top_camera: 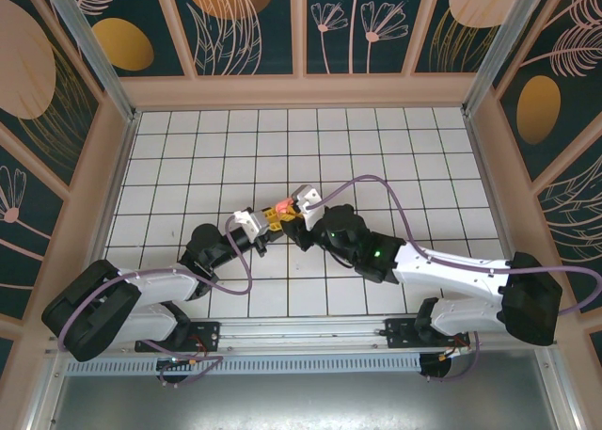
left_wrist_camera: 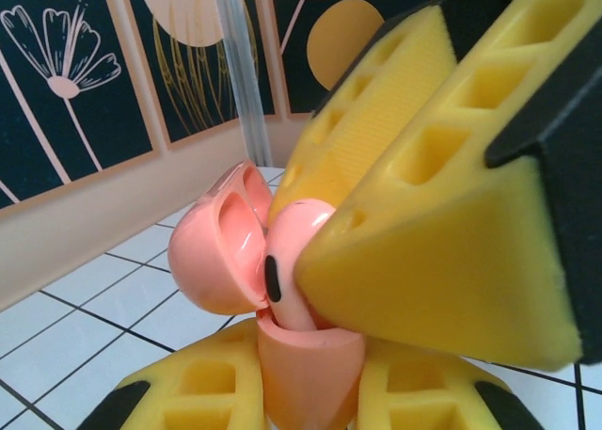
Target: Insert the wireless bluetooth earbuds into the charging case
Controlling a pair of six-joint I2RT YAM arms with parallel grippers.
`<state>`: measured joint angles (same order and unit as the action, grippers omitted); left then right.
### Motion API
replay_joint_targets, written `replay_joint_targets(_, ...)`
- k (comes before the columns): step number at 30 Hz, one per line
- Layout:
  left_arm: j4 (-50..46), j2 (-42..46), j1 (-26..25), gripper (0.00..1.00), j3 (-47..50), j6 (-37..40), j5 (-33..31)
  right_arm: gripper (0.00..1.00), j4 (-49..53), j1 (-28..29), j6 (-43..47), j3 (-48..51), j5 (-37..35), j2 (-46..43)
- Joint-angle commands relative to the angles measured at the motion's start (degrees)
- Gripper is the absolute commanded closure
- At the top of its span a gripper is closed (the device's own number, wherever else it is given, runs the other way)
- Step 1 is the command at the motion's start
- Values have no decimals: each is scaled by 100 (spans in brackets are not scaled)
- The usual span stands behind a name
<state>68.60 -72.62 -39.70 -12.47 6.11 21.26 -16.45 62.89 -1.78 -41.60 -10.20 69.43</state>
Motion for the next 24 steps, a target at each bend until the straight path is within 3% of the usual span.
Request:
replay_joint_targets(1, 358, 64, -28, 86, -260, -100, 432, 71, 362, -82, 187, -120, 91, 76)
replay_joint_targets(14, 342, 69, -31, 86, -280, -150, 414, 61, 404, -153, 93, -60, 181, -412)
replay_joint_targets(24, 670, -224, -23, 86, -38, -459, 284, 59, 829, -1006, -815, -11, 1775, -1321)
